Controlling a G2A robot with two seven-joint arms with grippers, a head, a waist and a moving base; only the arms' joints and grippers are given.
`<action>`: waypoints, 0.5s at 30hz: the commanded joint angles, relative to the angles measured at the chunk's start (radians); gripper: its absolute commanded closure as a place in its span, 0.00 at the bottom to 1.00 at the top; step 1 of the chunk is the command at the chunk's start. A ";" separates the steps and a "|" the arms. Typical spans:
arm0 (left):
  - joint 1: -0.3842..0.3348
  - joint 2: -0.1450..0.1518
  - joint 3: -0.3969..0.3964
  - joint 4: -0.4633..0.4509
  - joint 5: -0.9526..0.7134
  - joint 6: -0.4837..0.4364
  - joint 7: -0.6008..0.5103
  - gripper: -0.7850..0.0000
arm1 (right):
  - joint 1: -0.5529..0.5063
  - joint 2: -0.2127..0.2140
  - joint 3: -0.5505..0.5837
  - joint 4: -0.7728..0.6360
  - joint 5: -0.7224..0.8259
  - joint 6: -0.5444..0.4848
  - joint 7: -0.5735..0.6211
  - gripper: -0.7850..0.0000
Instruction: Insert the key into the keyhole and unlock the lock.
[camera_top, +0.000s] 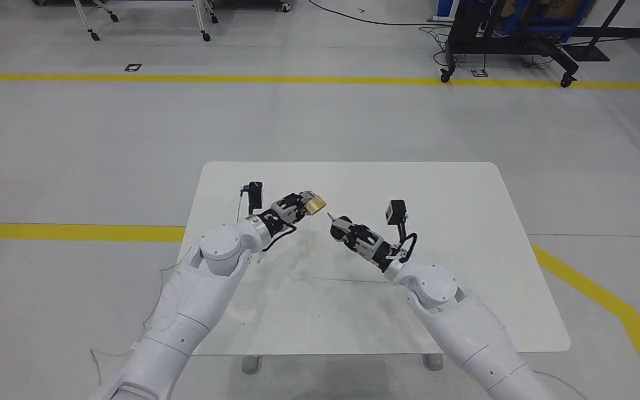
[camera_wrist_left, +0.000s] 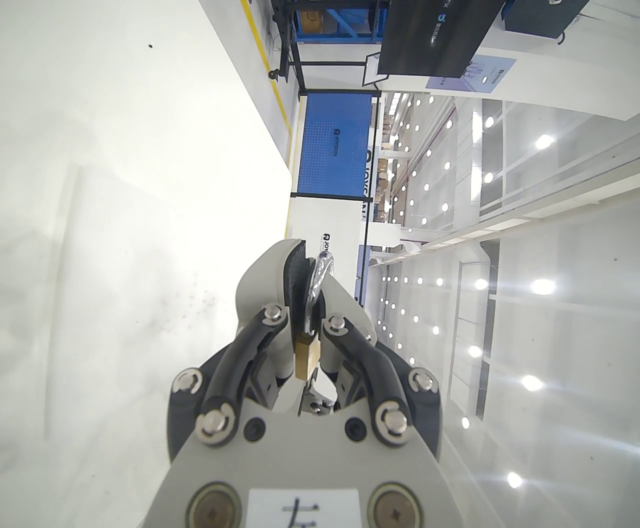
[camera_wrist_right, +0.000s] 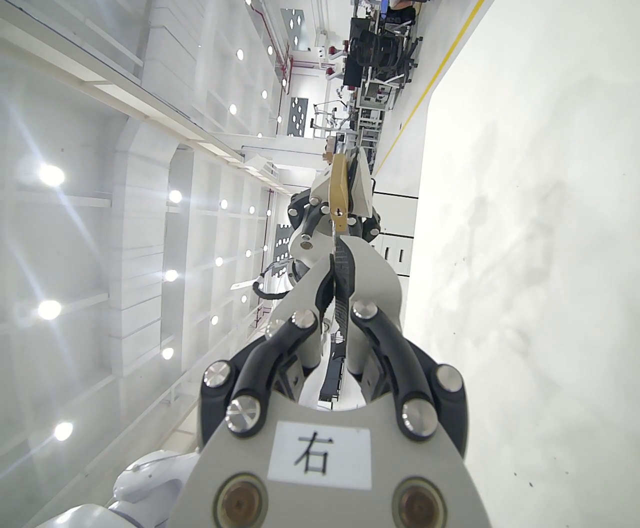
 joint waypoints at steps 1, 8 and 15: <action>0.002 0.001 -0.003 -0.001 0.002 -0.001 -0.008 1.00 | -0.004 0.000 0.003 -0.004 -0.001 0.002 0.006 1.00; 0.006 -0.002 0.016 -0.014 0.042 0.004 -0.018 1.00 | 0.002 -0.008 -0.014 0.003 -0.032 0.016 -0.002 1.00; 0.005 -0.005 0.022 -0.017 0.063 -0.001 -0.016 1.00 | 0.011 -0.018 -0.023 0.018 -0.053 0.010 -0.037 1.00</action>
